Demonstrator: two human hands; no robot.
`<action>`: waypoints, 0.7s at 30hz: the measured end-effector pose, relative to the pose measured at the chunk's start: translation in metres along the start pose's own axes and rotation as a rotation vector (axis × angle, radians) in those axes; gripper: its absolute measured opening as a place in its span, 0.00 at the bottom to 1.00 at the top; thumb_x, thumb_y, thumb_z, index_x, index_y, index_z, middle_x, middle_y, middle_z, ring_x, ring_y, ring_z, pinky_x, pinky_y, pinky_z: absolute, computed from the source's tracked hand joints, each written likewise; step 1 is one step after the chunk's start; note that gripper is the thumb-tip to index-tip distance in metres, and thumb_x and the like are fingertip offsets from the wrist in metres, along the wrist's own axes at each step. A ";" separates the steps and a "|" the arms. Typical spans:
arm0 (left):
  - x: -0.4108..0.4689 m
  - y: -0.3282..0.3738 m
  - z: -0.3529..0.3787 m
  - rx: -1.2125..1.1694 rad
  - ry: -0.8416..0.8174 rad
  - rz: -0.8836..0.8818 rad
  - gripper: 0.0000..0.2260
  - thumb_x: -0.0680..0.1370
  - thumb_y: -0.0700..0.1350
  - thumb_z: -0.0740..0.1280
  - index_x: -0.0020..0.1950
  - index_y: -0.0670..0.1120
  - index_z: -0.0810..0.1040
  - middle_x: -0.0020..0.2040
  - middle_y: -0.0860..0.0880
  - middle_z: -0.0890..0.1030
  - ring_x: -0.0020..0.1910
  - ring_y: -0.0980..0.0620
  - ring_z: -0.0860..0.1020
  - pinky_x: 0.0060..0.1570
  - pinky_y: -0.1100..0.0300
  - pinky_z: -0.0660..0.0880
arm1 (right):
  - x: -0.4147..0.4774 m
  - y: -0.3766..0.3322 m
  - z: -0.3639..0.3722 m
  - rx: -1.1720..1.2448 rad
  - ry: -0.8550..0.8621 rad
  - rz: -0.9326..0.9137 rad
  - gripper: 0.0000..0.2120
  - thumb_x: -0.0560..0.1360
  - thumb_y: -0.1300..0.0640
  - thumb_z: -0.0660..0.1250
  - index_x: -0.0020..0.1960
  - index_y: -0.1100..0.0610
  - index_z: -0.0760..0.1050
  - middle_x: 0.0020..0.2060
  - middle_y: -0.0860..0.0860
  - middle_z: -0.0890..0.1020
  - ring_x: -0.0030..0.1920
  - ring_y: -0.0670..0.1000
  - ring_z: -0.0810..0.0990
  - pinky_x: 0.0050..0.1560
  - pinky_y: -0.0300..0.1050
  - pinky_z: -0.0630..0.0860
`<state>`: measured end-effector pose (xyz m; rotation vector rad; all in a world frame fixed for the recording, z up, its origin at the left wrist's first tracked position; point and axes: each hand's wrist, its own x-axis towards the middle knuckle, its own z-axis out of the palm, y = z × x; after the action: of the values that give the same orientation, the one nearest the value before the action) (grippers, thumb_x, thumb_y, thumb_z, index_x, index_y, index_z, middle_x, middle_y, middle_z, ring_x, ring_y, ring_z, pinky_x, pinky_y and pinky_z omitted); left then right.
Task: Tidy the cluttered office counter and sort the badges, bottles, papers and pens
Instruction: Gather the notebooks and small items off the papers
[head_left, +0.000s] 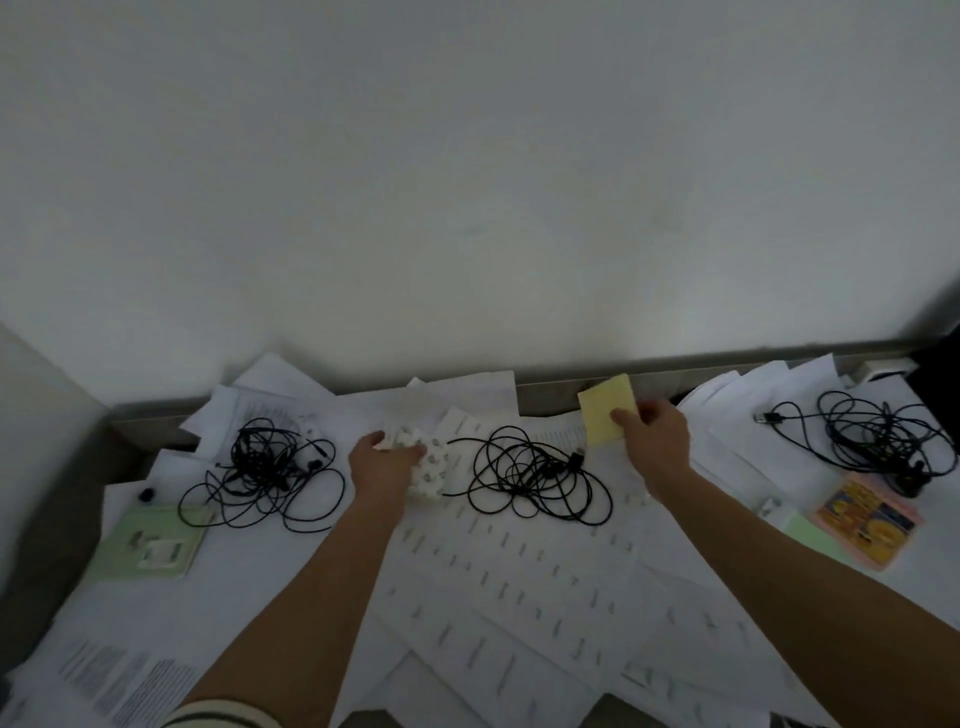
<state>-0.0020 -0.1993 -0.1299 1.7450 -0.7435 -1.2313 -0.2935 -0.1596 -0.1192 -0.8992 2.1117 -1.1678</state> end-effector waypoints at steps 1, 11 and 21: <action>-0.004 0.000 -0.005 -0.078 -0.058 -0.077 0.26 0.72 0.37 0.74 0.68 0.38 0.71 0.62 0.41 0.77 0.56 0.43 0.77 0.55 0.51 0.75 | -0.007 -0.012 -0.004 0.030 0.008 -0.054 0.13 0.75 0.56 0.69 0.57 0.60 0.76 0.47 0.52 0.78 0.48 0.52 0.77 0.48 0.46 0.71; -0.097 -0.015 -0.054 -0.634 -0.319 -0.318 0.16 0.83 0.44 0.57 0.68 0.39 0.71 0.62 0.37 0.77 0.56 0.37 0.77 0.46 0.42 0.77 | -0.109 -0.081 0.028 0.484 -0.895 0.180 0.10 0.78 0.65 0.66 0.58 0.65 0.76 0.48 0.60 0.82 0.42 0.56 0.84 0.40 0.45 0.82; -0.131 -0.056 -0.133 -0.687 -0.154 -0.247 0.19 0.83 0.52 0.55 0.63 0.40 0.75 0.59 0.39 0.79 0.54 0.41 0.78 0.48 0.46 0.80 | -0.189 -0.046 0.095 0.076 -1.029 -0.031 0.11 0.68 0.63 0.78 0.47 0.66 0.81 0.37 0.60 0.83 0.33 0.53 0.81 0.36 0.41 0.80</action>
<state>0.0785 -0.0245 -0.1027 1.1983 -0.1412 -1.5692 -0.0937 -0.0794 -0.0958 -1.1587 1.2034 -0.5630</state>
